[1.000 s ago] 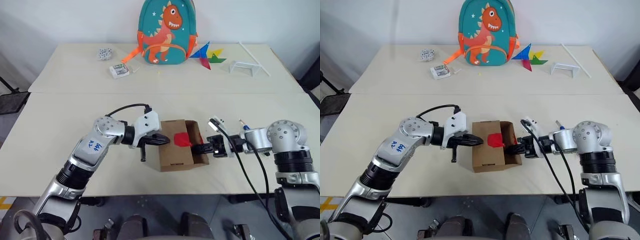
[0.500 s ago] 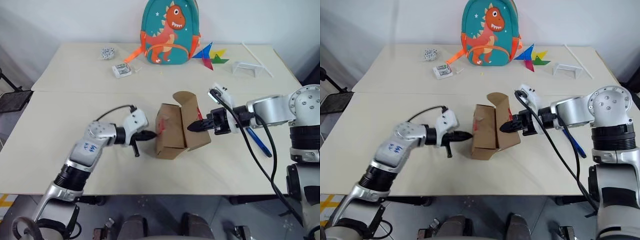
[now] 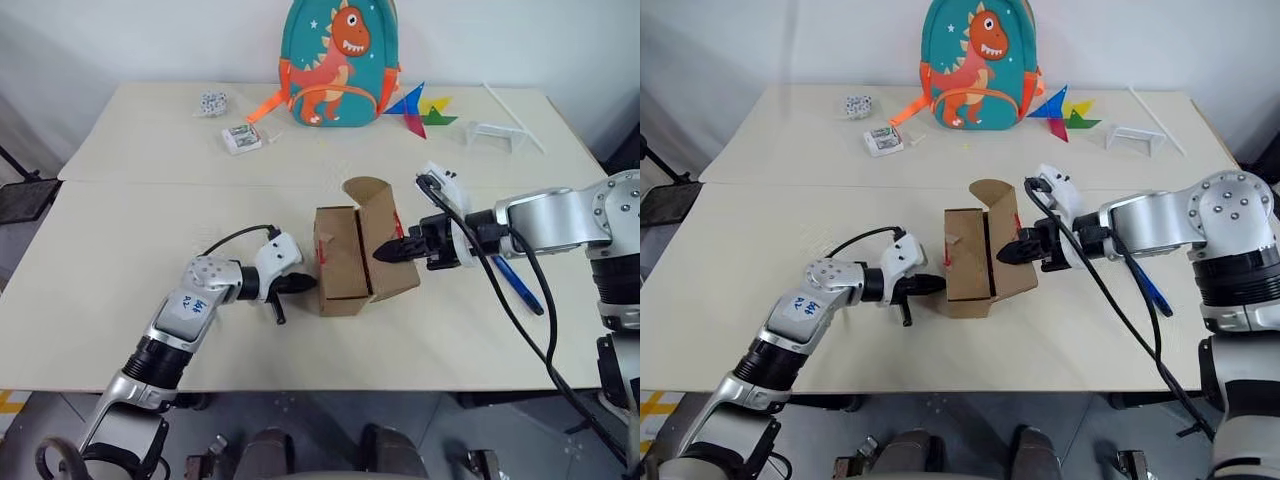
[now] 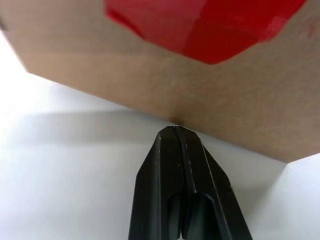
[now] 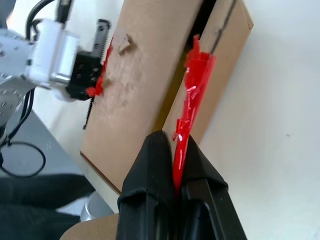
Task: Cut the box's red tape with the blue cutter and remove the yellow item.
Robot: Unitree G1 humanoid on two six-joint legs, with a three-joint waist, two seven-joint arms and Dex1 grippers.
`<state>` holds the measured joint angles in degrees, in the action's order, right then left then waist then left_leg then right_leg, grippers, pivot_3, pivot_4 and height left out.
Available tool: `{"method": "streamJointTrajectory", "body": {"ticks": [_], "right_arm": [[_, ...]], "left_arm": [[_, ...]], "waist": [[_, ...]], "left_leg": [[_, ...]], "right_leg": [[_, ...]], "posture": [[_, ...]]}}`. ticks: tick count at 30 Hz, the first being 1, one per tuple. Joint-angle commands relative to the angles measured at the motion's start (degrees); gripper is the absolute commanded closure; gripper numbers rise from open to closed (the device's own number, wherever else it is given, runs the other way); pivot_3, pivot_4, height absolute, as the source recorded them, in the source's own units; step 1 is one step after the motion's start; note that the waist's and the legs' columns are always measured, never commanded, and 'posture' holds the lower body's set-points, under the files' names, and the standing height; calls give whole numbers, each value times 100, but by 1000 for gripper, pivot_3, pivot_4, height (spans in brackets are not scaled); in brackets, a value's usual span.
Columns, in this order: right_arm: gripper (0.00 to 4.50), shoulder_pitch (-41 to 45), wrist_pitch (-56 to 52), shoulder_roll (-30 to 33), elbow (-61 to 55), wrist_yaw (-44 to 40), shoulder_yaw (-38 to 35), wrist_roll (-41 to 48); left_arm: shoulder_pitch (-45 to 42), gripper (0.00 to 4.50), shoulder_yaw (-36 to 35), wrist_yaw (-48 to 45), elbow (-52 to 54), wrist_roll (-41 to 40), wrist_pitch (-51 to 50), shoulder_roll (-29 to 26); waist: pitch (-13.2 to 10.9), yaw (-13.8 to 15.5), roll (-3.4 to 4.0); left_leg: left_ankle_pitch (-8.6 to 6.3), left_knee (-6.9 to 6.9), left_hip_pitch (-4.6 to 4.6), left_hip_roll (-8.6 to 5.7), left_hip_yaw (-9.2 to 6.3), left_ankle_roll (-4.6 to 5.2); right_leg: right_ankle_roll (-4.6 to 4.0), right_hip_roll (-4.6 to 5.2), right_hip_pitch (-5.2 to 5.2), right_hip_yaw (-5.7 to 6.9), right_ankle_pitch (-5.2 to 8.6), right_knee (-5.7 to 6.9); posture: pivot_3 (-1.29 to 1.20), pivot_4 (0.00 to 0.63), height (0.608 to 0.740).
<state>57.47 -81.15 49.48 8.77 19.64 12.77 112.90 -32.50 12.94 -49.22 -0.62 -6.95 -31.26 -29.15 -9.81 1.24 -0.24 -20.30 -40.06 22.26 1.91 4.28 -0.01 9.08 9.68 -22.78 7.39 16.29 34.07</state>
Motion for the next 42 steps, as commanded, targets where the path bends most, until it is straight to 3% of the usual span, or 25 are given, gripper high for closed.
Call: {"method": "streamJointTrajectory", "body": {"ticks": [1, 11, 16, 21, 32, 42], "right_arm": [[4481, -86, 80, 65, -165, 268, 213, 10], [4481, 28, 135, 112, -233, 440, 364, 9], [4481, 106, 175, 115, -223, 470, 407, 9], [4481, 171, 200, 83, -206, 495, 448, -19], [4481, 200, 226, -24, -209, 510, 454, -100], [4481, 138, -52, 65, -393, 6, 391, -376]], "left_arm": [[91, 4500, -176, -42, 318, -145, -44, -76], [328, 4500, -619, -277, 694, -423, 72, -485], [120, 4500, -1421, -772, 1026, -1446, -90, -631], [-317, 4500, -1631, -904, 1130, -2049, -359, -581], [-899, 4500, -453, -286, 591, -1398, -251, 250], [-665, 4500, -231, -95, 465, -980, -407, 12]], "waist": [[0, -21, 0], [0, -20, 0], [0, -22, 0], [0, -2, 0], [-1, -11, -1], [-1, -7, -1]], "left_leg": [[0, 1, 0, 0, 2, 0], [0, -1, -1, 2, 2, 0], [0, -2, 0, 4, 2, 0], [0, -3, 0, 4, 2, 0], [0, -1, -1, 3, 4, 0], [0, -1, -1, 3, 5, 0]], "right_leg": [[0, 0, 0, -1, 0, 0], [-1, 0, 0, -2, 0, 0], [-2, 0, 0, -2, 1, 0], [-1, 0, 0, -2, 1, 0], [-1, 0, 0, -1, 1, -1], [-1, 0, 0, -2, 1, -2]], "posture": [[0, 150, 740], [0, 150, 740], [0, 150, 740], [0, 150, 740], [0, 150, 740], [0, 150, 740]]}}
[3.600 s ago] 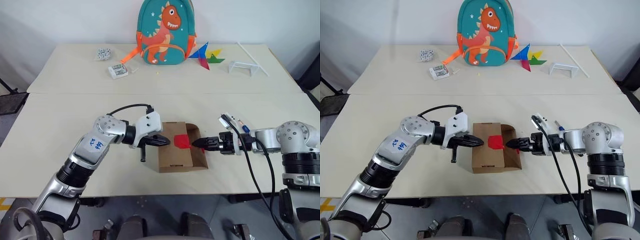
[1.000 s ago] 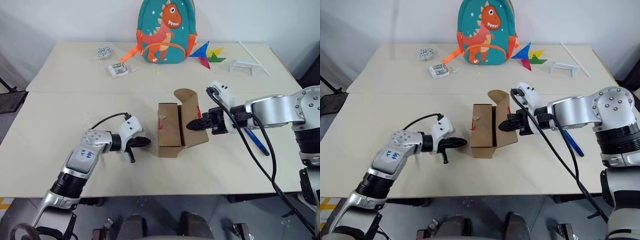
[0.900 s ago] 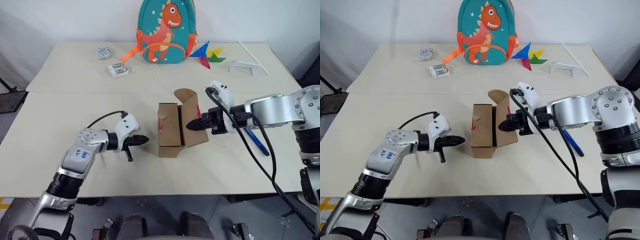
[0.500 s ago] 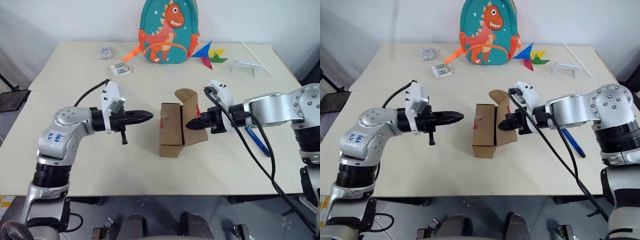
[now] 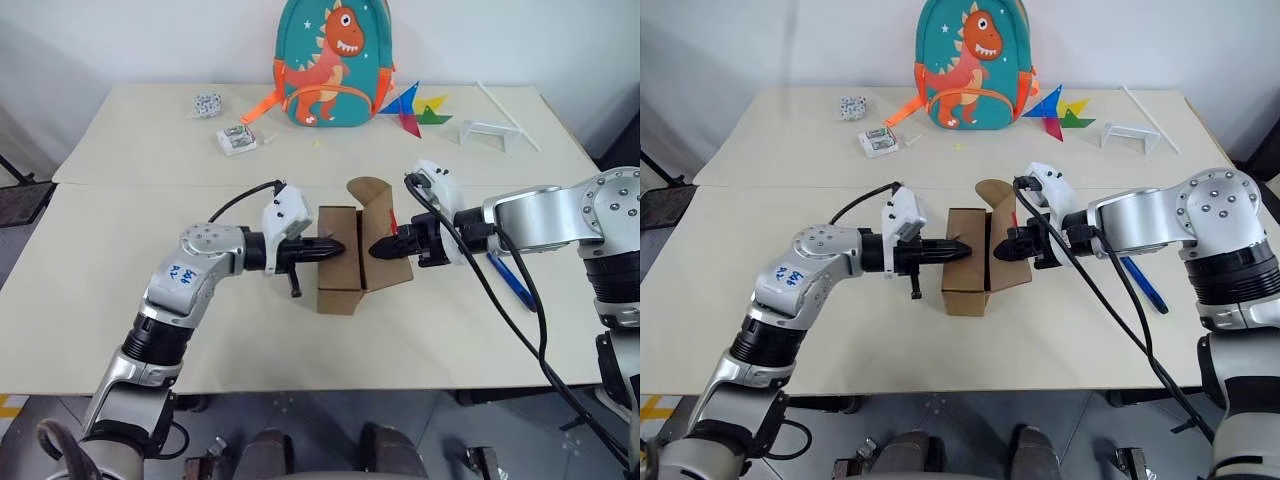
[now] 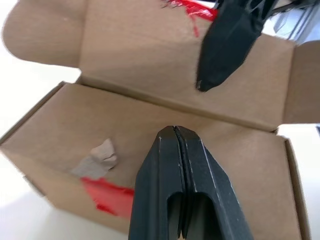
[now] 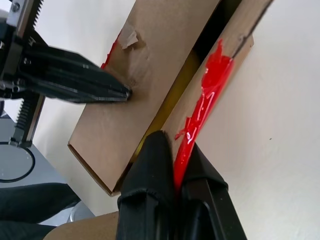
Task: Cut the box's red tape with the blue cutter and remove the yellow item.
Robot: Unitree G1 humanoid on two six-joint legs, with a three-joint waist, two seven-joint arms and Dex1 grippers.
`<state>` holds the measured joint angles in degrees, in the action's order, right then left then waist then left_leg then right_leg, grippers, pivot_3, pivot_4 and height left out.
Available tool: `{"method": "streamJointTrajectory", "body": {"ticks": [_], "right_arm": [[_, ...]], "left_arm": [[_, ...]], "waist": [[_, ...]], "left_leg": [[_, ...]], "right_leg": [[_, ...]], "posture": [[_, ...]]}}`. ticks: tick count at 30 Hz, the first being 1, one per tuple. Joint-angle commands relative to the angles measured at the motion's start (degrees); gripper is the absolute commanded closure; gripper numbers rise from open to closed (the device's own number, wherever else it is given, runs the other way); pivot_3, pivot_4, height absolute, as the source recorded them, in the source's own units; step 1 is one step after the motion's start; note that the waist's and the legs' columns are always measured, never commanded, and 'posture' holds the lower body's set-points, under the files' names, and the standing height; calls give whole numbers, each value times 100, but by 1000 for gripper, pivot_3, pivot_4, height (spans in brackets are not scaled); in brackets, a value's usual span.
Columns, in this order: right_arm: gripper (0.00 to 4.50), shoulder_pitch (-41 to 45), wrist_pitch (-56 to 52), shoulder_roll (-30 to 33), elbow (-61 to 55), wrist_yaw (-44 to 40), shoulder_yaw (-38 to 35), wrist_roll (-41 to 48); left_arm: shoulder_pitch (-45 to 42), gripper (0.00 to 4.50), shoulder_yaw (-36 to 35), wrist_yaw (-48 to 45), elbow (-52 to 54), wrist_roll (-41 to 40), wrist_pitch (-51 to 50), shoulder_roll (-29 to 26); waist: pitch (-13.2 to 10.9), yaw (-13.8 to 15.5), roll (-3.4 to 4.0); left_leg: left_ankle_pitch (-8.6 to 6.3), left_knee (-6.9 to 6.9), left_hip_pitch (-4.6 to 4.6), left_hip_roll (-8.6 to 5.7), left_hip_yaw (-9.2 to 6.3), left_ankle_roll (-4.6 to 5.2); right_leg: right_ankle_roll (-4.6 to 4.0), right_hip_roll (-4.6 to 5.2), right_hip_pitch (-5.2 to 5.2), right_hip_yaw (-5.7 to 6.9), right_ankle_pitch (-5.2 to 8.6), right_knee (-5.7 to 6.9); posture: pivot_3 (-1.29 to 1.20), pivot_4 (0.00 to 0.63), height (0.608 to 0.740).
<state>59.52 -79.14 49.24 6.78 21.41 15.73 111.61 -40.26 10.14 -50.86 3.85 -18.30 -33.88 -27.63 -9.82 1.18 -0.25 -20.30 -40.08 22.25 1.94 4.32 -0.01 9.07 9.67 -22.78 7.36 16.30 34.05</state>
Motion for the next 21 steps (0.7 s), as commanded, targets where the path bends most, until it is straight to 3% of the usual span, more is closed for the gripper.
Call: {"method": "streamJointTrajectory", "body": {"ticks": [1, 14, 21], "right_arm": [[4481, -71, -317, 99, -205, -295, 76, -341], [4481, 17, -970, -65, -198, -1426, -348, -2022], [4481, 248, -1290, -482, -249, -1652, -699, -2385]], "left_arm": [[133, 4500, 44, 88, 12, 156, -216, -169], [620, 4500, 61, 188, 352, 107, -926, -640], [927, 4500, -138, 217, 616, 11, -1226, -945]], "waist": [[0, -2, 0], [11, -161, 14], [12, -209, 16]], "left_leg": [[0, 0, 0, 0, 0, 0], [0, 13, -22, 3, 15, 0], [0, 15, -25, 6, 17, -2]], "right_leg": [[0, 0, 0, 0, 0, 0], [-3, -1, 2, -15, 2, 5], [-4, -2, 2, -17, 2, 6]], "posture": [[0, 150, 740], [0, 150, 740], [0, 150, 740]]}}
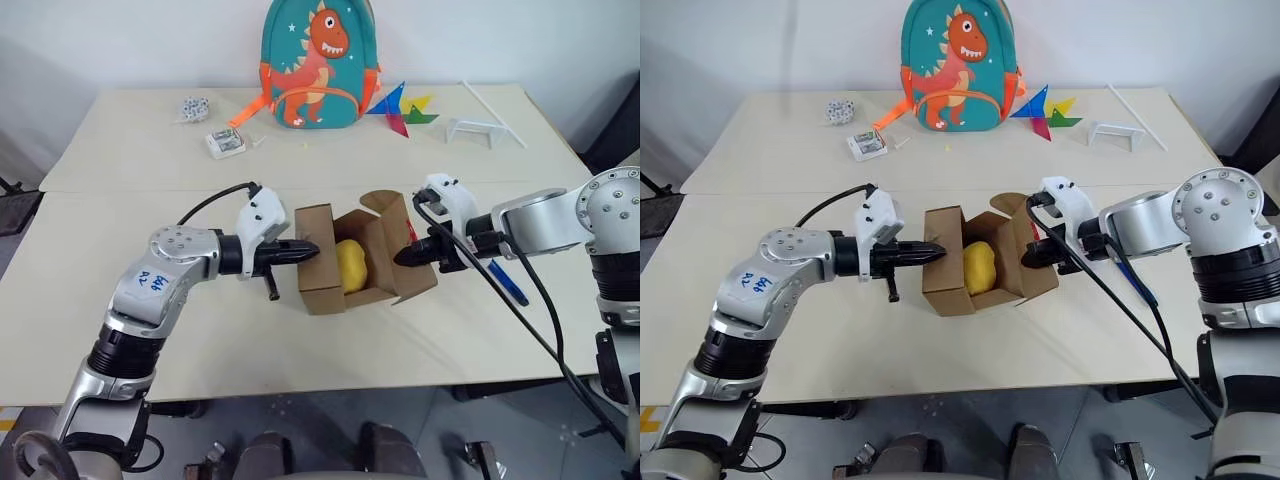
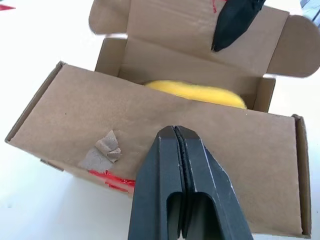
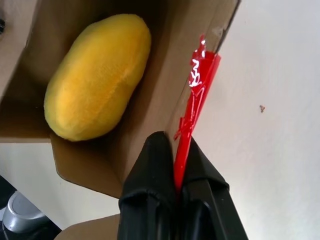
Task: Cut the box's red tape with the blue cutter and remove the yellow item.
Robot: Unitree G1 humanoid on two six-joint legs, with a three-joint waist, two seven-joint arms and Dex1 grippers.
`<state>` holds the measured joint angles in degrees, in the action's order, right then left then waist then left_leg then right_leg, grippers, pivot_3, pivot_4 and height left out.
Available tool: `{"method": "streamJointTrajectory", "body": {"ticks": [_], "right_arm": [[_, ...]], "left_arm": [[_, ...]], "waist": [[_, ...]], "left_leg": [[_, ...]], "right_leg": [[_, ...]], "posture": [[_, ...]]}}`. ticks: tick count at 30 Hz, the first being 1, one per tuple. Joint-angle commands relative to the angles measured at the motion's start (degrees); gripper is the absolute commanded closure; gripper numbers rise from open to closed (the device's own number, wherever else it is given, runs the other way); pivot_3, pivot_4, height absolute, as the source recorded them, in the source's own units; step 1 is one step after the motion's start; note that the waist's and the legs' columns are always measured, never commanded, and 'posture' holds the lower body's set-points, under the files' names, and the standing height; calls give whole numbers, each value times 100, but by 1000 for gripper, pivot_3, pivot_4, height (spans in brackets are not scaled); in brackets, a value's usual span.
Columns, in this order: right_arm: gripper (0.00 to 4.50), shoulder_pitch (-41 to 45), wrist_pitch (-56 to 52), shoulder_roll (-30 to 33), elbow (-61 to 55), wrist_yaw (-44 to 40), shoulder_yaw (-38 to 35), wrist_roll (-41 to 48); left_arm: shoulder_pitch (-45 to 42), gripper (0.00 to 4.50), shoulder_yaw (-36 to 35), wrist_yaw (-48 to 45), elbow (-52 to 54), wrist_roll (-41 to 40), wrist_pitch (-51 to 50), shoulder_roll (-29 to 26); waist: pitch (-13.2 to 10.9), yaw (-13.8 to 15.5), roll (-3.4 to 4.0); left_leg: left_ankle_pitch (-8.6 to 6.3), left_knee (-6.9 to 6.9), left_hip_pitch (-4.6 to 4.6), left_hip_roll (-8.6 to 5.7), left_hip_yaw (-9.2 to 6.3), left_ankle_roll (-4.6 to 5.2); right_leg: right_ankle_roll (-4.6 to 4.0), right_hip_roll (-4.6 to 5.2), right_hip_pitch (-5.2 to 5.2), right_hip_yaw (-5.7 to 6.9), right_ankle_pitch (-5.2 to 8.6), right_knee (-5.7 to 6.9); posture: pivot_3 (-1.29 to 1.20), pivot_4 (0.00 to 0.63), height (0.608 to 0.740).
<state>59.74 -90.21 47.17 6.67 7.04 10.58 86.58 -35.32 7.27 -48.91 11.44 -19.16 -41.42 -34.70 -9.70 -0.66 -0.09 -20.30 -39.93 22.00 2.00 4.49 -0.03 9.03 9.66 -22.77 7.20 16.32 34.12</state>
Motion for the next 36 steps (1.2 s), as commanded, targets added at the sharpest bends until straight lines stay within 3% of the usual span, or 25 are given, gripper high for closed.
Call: {"method": "streamJointTrajectory", "body": {"ticks": [1, 10, 18, 26, 36], "right_arm": [[4481, 282, -210, -342, -247, -211, -213, 136], [4481, 390, -229, -419, -429, -99, -218, 299], [4481, 625, -229, -440, -575, 55, -91, 546], [4481, 450, -229, -425, -701, 226, 19, 516], [4481, 16, -229, -240, -780, 233, -44, 175]], "left_arm": [[491, 4500, 113, 25, -110, 76, -507, -302], [985, 4500, -198, 165, 137, -103, -729, -656], [1270, 4500, -248, 233, 255, -186, -803, -790], [1199, 4500, -284, 364, 243, -138, -791, -591], [1087, 4500, -494, 378, 255, -223, -706, -541]], "waist": [[0, -61, 0], [2, -107, 2], [18, -48, 33], [0, 202, -9], [-1, 185, -10]], "left_leg": [[0, 1, -2, 1, 2, -1], [-1, 62, -86, 5, 51, -7], [-2, 67, -93, 6, 69, -6], [-4, 50, 10, 2, 71, -9], [-4, 43, 28, 4, 72, -9]], "right_leg": [[0, -1, 0, -2, 0, 1], [-3, -5, 18, -48, 1, 9], [-3, -6, 16, -66, 2, 2], [-1, -4, -87, -48, -1, 16], [-1, -5, -91, -30, -1, 4]], "posture": [[0, 150, 740], [0, 150, 740], [0, 150, 740], [0, 150, 740], [0, 150, 740]]}}
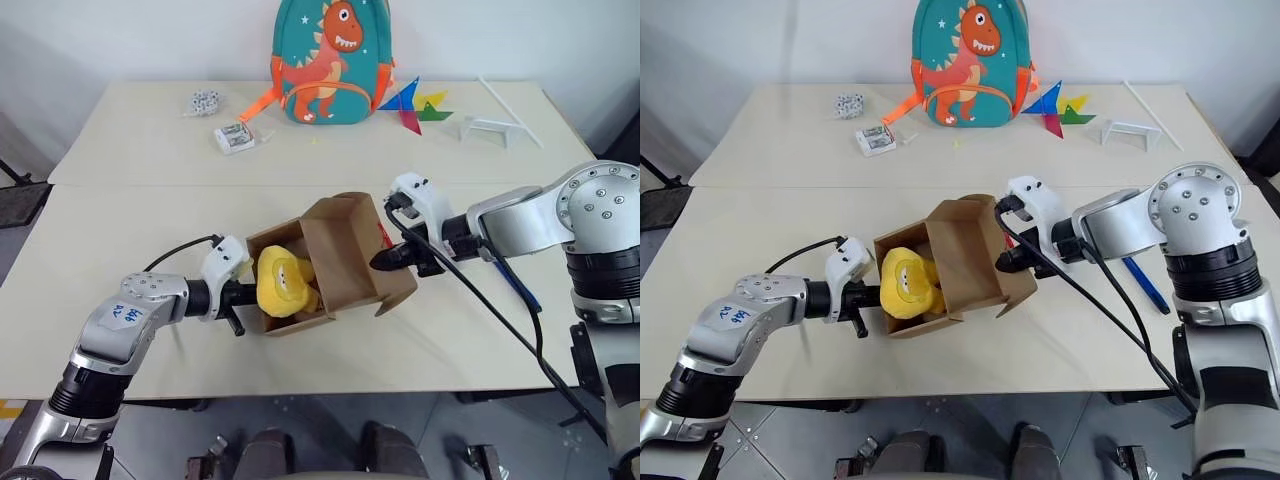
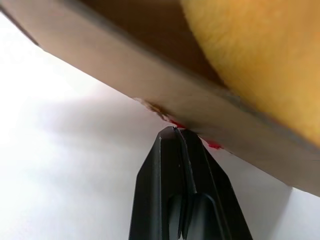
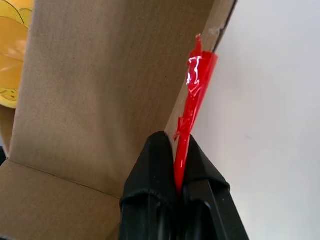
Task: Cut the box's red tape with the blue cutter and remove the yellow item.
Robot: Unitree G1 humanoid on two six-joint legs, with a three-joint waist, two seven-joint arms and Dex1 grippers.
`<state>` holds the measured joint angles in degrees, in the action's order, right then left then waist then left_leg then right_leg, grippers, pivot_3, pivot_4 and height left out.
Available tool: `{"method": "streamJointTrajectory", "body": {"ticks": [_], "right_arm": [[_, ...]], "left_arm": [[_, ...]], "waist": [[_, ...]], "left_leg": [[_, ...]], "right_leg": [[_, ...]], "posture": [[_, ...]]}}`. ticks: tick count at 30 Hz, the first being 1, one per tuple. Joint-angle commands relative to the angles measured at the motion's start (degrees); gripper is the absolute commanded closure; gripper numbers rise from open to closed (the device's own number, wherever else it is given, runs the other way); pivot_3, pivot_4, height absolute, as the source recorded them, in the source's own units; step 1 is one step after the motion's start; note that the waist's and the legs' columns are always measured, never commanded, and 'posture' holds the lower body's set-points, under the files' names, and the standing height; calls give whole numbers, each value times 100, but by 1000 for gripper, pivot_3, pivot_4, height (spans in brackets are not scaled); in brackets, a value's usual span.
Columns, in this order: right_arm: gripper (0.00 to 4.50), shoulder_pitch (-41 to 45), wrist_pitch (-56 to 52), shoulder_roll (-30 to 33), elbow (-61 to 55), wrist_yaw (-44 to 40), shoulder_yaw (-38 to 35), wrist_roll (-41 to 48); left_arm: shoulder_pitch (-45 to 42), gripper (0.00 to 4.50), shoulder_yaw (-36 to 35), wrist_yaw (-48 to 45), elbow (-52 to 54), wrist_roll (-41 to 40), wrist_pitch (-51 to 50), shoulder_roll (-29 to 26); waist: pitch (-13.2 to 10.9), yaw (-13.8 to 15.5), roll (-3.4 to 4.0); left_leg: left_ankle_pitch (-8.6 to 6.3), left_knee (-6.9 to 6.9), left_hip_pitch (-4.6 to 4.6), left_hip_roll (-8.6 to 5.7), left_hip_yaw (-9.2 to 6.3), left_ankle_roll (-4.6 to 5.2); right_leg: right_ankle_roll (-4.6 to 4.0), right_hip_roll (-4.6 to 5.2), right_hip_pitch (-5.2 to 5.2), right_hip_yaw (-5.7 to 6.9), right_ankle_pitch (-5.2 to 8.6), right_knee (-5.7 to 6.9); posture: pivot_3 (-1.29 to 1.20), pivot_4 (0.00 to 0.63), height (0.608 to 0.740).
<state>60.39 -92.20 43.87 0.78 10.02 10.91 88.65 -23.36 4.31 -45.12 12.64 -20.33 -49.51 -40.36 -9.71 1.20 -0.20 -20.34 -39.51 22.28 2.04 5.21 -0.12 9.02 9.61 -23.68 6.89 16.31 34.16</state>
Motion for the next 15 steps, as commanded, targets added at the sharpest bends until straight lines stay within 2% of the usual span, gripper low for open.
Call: {"method": "streamJointTrajectory", "body": {"ticks": [1, 7, 15], "right_arm": [[4481, -52, -30, 220, -189, -111, 97, -64], [4481, -166, -30, 281, -203, -156, 75, -292], [4481, -441, -30, 97, -41, 334, -316, -425]], "left_arm": [[-122, 4500, -231, 8, 143, -132, 99, 41], [-110, 4500, -358, 53, 203, -173, 175, 114], [-120, 4500, -446, 201, 224, -314, 259, 530]], "waist": [[0, 0, 0], [-1, 0, -1], [-2, 7, -2]], "left_leg": [[0, 0, 0, 0, 0, 0], [0, -1, 1, 0, 2, 0], [0, -7, 4, 0, 1, 0]], "right_leg": [[0, 0, 0, 0, 0, 0], [0, 0, -1, -1, 0, 0], [0, 0, -1, 0, 0, 1]], "posture": [[0, 150, 740], [0, 150, 740], [0, 150, 740]]}}
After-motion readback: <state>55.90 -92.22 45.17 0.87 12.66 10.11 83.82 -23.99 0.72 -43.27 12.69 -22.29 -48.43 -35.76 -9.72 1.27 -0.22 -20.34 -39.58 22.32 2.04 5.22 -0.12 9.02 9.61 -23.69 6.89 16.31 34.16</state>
